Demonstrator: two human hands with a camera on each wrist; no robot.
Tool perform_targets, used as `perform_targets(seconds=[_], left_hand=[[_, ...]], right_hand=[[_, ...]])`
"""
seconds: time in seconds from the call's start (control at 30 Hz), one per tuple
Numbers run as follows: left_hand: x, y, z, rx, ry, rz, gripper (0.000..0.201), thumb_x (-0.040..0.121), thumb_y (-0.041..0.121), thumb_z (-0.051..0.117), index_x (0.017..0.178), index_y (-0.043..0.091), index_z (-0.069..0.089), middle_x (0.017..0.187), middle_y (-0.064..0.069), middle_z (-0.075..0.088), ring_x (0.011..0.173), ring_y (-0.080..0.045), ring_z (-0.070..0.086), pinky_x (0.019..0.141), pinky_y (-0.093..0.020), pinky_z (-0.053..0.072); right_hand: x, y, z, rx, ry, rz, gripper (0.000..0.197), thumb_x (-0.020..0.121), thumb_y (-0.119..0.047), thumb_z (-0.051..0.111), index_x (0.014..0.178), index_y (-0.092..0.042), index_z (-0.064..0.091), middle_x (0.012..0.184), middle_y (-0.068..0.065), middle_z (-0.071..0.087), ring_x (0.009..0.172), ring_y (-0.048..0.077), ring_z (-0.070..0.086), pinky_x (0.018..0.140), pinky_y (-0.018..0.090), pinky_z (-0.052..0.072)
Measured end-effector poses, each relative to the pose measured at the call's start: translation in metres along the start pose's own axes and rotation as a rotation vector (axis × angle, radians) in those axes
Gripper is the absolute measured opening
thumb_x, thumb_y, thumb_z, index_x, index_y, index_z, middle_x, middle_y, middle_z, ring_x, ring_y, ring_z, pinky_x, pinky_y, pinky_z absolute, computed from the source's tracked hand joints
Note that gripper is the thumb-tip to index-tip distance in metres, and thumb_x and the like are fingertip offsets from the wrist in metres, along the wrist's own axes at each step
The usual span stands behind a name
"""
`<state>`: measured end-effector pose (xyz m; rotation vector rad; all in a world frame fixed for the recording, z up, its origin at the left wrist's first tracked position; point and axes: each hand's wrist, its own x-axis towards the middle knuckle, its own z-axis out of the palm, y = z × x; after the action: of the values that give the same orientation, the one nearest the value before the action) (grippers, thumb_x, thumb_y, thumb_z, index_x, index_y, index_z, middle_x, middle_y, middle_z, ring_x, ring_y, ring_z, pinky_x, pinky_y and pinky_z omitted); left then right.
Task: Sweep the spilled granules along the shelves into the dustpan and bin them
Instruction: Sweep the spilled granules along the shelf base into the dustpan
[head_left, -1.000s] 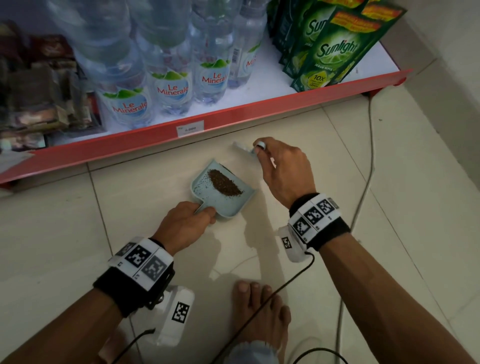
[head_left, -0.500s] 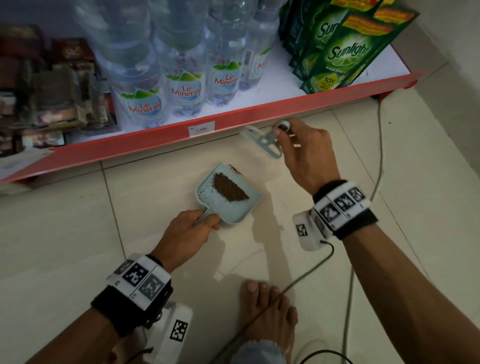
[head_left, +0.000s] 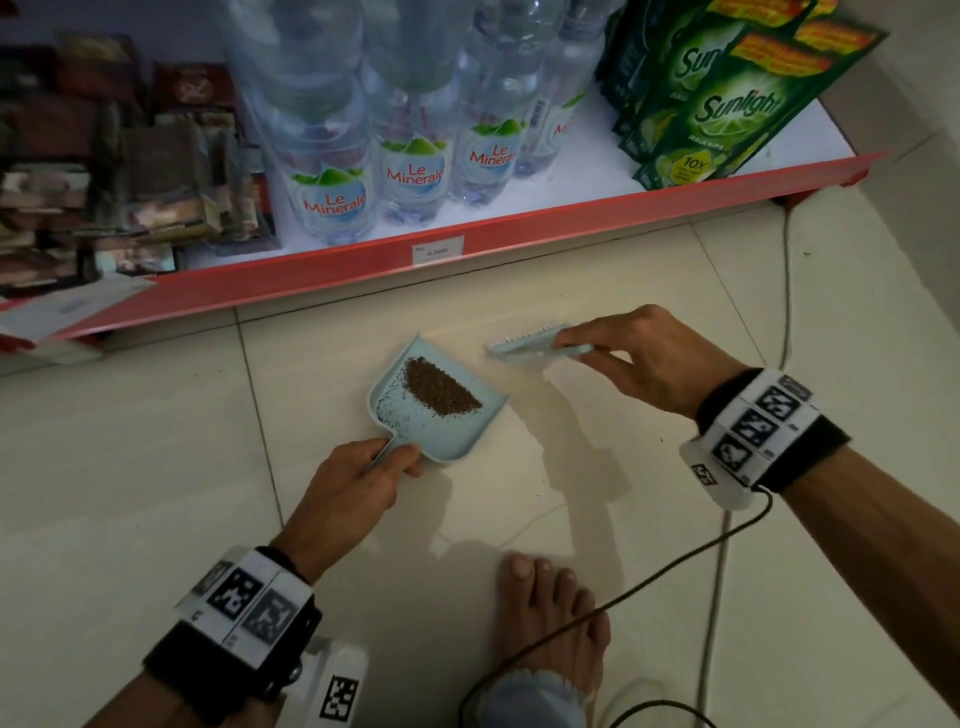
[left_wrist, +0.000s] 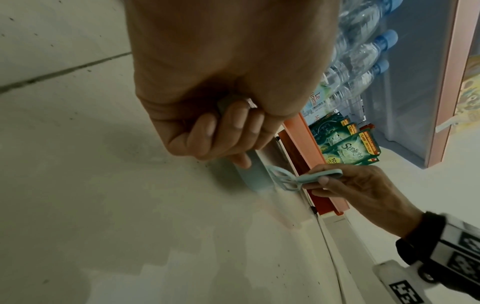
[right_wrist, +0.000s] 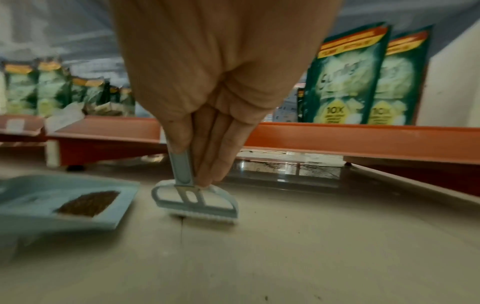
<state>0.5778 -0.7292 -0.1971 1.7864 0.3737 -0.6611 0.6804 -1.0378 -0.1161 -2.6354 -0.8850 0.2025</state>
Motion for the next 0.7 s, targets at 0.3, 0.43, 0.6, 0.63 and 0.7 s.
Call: perform_targets(seconds=[0.3, 0.43, 0.6, 0.63, 0.7], left_hand=[[-0.002, 0.000, -0.002, -0.007, -0.026, 0.010, 0.033, 0.097, 0.038, 0.057, 0.078, 0.014, 0.071, 0.044, 0.010, 0.040, 0.037, -0.006, 0.034, 0.043, -0.021, 0.028], [-0.006, 0.003, -0.004, -0.018, -0.028, 0.023, 0.033, 0.097, 0.037, 0.056, 0.079, 0.014, 0.070, 0.045, 0.010, 0.038, 0.038, -0.006, 0.033, 0.043, -0.021, 0.028], [-0.008, 0.003, -0.007, -0.022, -0.015, 0.034, 0.033, 0.098, 0.036, 0.056, 0.079, 0.014, 0.070, 0.042, 0.011, 0.040, 0.037, -0.005, 0.035, 0.047, -0.025, 0.028], [-0.008, 0.002, -0.008, -0.023, -0.013, 0.035, 0.033, 0.097, 0.036, 0.056, 0.078, 0.014, 0.070, 0.042, 0.012, 0.040, 0.037, -0.005, 0.035, 0.047, -0.025, 0.028], [-0.007, 0.001, -0.009, -0.020, -0.010, 0.036, 0.033, 0.097, 0.036, 0.056, 0.078, 0.015, 0.070, 0.042, 0.011, 0.041, 0.037, -0.005, 0.036, 0.048, -0.026, 0.028]], right_hand=[[0.032, 0.010, 0.011, -0.037, 0.283, 0.311, 0.022, 0.098, -0.016, 0.056, 0.114, -0.011, 0.070, 0.105, 0.012, 0.075, 0.087, 0.035, 0.071, 0.080, 0.046, 0.056], [0.031, -0.018, 0.031, 0.020, 0.164, 0.240, 0.022, 0.100, -0.018, 0.052, 0.110, -0.009, 0.069, 0.099, 0.013, 0.073, 0.081, 0.032, 0.069, 0.075, 0.042, 0.056], [0.012, -0.035, 0.031, 0.054, 0.249, 0.164, 0.022, 0.100, -0.020, 0.052, 0.112, -0.010, 0.068, 0.106, 0.008, 0.073, 0.085, 0.026, 0.071, 0.079, 0.040, 0.058], [0.012, -0.026, 0.025, 0.036, 0.304, 0.194, 0.022, 0.100, -0.018, 0.053, 0.112, -0.010, 0.069, 0.108, 0.009, 0.074, 0.086, 0.027, 0.071, 0.079, 0.041, 0.059], [0.015, -0.003, 0.012, -0.045, 0.392, 0.305, 0.022, 0.099, -0.018, 0.051, 0.110, -0.011, 0.069, 0.106, 0.012, 0.074, 0.084, 0.032, 0.071, 0.077, 0.045, 0.059]])
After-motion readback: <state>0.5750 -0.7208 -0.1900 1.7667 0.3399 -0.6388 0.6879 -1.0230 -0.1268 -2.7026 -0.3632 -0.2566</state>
